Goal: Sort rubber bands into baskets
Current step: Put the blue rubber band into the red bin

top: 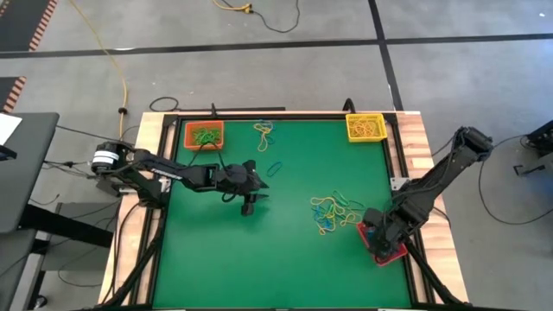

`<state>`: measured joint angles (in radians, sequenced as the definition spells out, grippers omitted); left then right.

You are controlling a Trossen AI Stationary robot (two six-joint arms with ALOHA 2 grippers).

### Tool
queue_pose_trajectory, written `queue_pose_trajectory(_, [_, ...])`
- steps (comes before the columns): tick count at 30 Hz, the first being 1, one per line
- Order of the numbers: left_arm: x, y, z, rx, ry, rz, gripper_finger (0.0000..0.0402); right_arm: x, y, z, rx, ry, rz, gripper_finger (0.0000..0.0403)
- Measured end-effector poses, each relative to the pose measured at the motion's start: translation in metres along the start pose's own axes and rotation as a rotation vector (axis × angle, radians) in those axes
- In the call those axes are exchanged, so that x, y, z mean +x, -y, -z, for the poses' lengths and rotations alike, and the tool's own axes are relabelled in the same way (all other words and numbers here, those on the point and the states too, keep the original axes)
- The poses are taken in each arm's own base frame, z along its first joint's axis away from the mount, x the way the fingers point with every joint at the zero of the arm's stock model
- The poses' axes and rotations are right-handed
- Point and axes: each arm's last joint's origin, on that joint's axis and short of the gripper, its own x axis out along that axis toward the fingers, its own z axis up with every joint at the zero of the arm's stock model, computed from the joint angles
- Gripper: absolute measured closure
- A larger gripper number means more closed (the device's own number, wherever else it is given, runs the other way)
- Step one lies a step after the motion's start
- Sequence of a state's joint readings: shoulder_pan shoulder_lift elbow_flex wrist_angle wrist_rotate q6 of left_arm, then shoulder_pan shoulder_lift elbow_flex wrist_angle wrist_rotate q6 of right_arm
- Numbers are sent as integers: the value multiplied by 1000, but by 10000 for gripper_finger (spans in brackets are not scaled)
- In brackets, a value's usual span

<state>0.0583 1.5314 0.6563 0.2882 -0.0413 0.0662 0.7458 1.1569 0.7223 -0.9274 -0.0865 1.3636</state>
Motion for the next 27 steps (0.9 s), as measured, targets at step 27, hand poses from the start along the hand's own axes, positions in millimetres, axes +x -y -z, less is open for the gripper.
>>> queue_pose_trajectory(27, [49,-85,-3,-150,-227,-76,269,-28,-8,-66,-221,948,273,191])
